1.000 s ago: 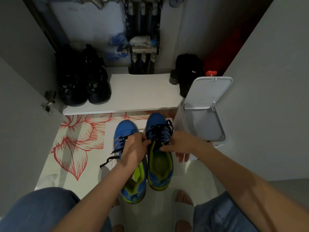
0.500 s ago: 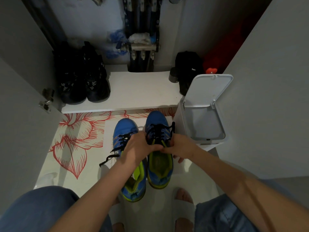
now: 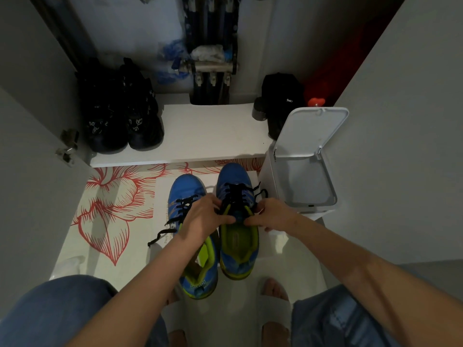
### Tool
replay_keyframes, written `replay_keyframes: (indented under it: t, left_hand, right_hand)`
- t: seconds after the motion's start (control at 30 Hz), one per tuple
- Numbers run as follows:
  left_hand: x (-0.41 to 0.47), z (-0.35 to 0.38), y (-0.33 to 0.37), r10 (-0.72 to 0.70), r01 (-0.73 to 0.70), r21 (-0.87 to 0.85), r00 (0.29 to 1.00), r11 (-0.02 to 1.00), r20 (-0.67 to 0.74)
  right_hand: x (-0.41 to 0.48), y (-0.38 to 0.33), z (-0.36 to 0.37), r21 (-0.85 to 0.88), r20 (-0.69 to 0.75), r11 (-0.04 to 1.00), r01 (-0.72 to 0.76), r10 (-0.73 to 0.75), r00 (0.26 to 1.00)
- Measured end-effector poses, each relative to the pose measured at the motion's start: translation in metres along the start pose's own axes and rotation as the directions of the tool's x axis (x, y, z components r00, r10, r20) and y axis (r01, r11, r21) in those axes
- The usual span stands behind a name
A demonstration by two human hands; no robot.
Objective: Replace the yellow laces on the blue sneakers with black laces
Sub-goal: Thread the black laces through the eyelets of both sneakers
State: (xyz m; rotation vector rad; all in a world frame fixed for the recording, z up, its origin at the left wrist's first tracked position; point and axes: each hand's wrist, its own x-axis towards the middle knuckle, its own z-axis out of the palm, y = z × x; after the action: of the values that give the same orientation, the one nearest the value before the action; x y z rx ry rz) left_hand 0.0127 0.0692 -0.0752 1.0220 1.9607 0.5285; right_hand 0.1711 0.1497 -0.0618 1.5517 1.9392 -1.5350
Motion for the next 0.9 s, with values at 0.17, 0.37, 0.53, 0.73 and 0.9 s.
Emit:
replay_keyframes:
  t: [0.17,0.37,0.53,0.73,0.9]
  left_hand:
    - [0.001,0.001,0.003,-0.006,-0.025,-0.235,0.992,0.972,-0.129]
    - [-0.001,0.004,0.021,-0.068,0.057,-0.409,0.998,0.911,-0.012]
    - [0.005,-0.012,0.029,-0.053,0.155,-0.480,0.974,0.864,0.219]
    - [0.001,-0.016,0.042,0.131,0.069,-0.505,0.928,0.860,0.350]
    - [0.005,-0.018,0.041,0.197,-0.111,-0.451,0.969,0.886,0.147]
  right_hand:
    - [0.004,-0.002,-0.003,0.555,-0.060,0.831,-0.040,0.088,0.994]
    - [0.007,-0.020,-0.003,0.467,-0.240,0.846,0.258,-0.160,0.958]
    - [0.006,-0.045,-0.010,0.241,-0.327,0.805,0.542,-0.458,0.827]
    - [0.015,-0.050,-0.011,0.026,-0.231,0.829,0.559,-0.539,0.810]
    - [0.014,-0.048,-0.018,-0.076,-0.124,0.900,0.429,-0.436,0.892]
